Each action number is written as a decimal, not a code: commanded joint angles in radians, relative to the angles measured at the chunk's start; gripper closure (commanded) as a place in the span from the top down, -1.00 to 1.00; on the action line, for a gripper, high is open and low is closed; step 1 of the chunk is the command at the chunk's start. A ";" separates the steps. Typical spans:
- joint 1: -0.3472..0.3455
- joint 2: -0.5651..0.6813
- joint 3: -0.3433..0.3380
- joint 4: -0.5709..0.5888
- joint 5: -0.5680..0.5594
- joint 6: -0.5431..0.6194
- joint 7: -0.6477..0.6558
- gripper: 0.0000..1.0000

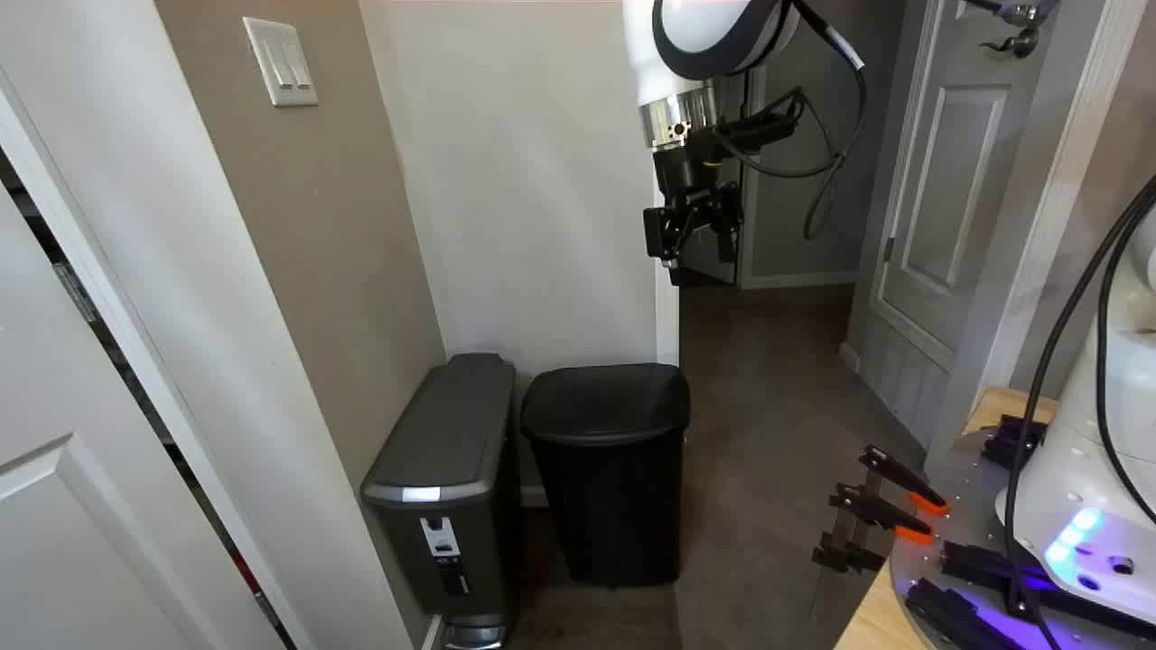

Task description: Open the black bin lid fully upwards

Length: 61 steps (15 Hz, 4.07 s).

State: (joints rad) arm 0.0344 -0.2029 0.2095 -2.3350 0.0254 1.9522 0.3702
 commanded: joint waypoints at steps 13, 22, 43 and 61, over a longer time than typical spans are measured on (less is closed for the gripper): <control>0.022 0.001 -0.021 0.001 -0.004 -0.001 0.003 1.00; 0.005 0.228 -0.078 0.074 -0.009 0.088 -0.081 1.00; 0.090 1.026 -0.147 0.837 0.006 0.031 -0.226 1.00; 0.086 1.200 -0.135 1.039 -0.007 0.218 -0.329 1.00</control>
State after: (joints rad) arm 0.1217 0.8881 0.0611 -1.4221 0.0229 2.1304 0.1076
